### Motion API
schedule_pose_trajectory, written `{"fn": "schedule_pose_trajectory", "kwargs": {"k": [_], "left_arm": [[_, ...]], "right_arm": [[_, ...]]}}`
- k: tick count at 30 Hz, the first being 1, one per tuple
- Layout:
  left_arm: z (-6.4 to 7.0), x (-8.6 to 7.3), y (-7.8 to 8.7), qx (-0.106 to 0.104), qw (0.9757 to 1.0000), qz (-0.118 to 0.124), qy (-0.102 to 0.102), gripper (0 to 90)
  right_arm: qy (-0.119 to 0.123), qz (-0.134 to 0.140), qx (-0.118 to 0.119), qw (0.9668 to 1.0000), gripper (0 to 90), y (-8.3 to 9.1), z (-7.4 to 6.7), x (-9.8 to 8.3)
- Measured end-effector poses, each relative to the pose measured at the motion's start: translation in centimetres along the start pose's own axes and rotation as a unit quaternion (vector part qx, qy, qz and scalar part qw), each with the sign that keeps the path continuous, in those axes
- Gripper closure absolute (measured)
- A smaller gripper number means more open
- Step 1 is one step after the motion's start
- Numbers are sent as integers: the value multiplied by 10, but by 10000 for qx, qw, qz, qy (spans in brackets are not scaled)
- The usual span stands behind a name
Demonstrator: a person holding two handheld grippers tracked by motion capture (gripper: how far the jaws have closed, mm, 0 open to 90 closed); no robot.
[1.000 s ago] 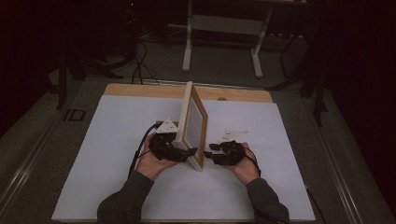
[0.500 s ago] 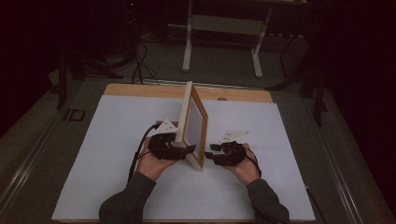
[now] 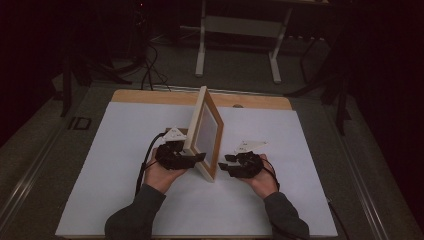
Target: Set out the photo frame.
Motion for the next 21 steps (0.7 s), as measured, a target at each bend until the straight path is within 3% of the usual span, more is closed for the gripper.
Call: {"fn": "schedule_pose_trajectory", "kwargs": {"k": [5, 21], "left_arm": [[0, 0, 0, 78, 10000, 13, -39, 487], [2, 3, -8, 422, 9985, 111, 318, 493]], "right_arm": [[6, 1, 6, 10000, 559, 0, 0, 0], [-8, -3, -1, 10000, 553, 0, 1, -1]]}}
Point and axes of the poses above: each handheld gripper's, and its own axes: y roughly backward along the jaws, x roughly out of its top, z roughly to its right, the point moved 6 cm from there along -y, roughly forward along the jaws
